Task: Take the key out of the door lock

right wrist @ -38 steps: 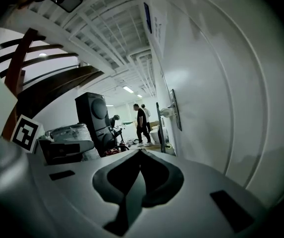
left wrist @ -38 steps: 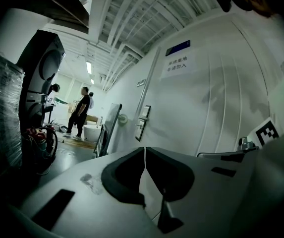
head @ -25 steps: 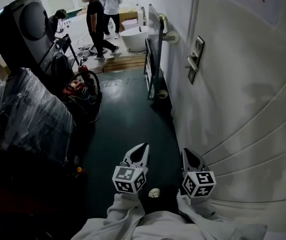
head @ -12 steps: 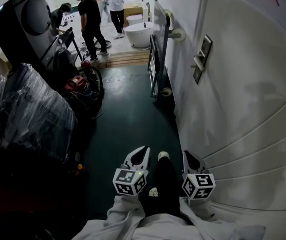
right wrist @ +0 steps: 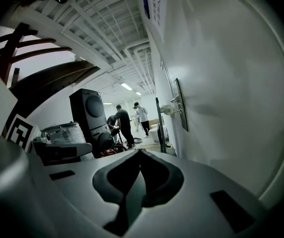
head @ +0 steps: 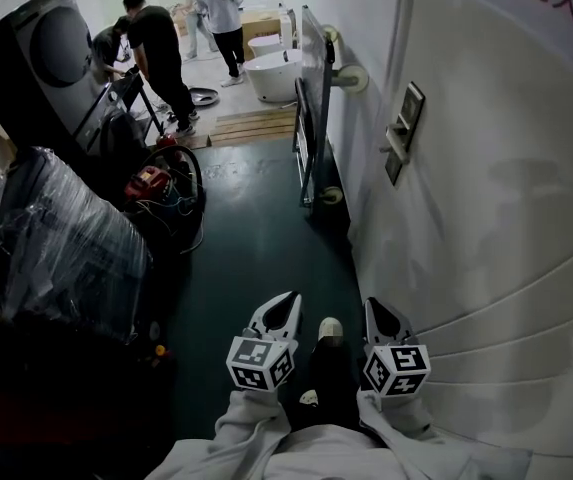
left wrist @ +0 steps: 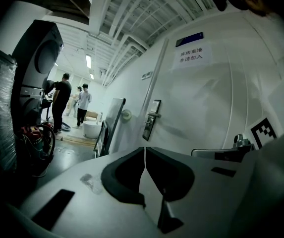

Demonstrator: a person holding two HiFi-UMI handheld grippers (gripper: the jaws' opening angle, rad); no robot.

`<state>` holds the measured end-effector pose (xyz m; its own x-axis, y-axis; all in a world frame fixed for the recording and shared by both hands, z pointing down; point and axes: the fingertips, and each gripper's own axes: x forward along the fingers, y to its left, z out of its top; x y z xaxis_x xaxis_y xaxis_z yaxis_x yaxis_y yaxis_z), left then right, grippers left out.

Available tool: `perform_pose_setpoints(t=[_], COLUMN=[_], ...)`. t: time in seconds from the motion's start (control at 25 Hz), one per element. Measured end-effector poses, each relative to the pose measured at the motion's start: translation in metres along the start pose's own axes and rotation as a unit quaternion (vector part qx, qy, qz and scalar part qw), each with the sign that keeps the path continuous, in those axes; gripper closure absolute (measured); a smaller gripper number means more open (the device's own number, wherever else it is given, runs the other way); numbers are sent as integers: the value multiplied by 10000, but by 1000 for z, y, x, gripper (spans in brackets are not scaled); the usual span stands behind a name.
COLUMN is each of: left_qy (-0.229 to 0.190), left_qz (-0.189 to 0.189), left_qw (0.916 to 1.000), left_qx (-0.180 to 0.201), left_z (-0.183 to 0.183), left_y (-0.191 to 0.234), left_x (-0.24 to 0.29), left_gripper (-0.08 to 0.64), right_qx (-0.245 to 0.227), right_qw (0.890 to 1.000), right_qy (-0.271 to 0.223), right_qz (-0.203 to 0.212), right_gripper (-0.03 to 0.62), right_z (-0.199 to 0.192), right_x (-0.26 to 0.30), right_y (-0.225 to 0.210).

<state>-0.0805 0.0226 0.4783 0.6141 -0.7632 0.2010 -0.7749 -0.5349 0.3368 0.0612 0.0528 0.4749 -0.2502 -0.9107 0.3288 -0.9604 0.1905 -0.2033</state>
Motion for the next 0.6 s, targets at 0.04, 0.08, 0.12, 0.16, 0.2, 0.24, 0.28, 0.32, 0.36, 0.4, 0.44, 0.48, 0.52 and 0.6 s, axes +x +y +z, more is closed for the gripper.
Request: perform_pose_setpoints(t=[0.04,0.08,0.12,0.16,0.2,0.24,0.28,0.32,0.36,0.4,0.44,0.48,0.52,0.6], left_qy=[-10,-10,-3,2,2,-5,-16,-26,-32,-30,-19,-3,11,29], left_qz=[-12,-28,-45,-59,-64,-61,-52,-46,-49,-67,-98,-139,-183,-257], left_qw=[10000,10000,10000,10000,10000,10000,10000,10000,10000,10000,9999,9999,9998,9996], left_qx=[15,31,45,55,56,48,33,16,3,-3,-1,8,26,81], left_z=[4,7,11,14,17,21,25,29,33,36,40,43,46,54], left_y=[2,4,6,8,10,13,16,19,22,24,25,25,24,22], left_x=[7,15,23,31,39,48,57,66,76,85,94,103,113,133], left_gripper=[541,541,541,541,541,541,541,541,541,541,541,541,541,541], right_qx=[-6,-5,0,3,1,-6,-18,-30,-41,-45,-41,-29,-16,11], right_qw=[10000,10000,10000,10000,10000,10000,10000,10000,10000,10000,10000,10000,9999,9998], right_qy=[-14,-27,-38,-45,-46,-46,-46,-48,-52,-59,-69,-86,-110,-166], right_qz=[11,15,13,12,19,32,48,61,66,58,35,0,-39,-94], right_gripper=[540,540,540,540,540,540,540,540,540,540,540,540,540,540], right_z=[4,9,13,18,22,27,31,36,41,45,50,55,61,72], right_x=[8,15,23,31,39,47,56,64,71,78,84,90,96,109], right_y=[-2,-5,-9,-13,-17,-21,-24,-28,-32,-36,-41,-47,-53,-66])
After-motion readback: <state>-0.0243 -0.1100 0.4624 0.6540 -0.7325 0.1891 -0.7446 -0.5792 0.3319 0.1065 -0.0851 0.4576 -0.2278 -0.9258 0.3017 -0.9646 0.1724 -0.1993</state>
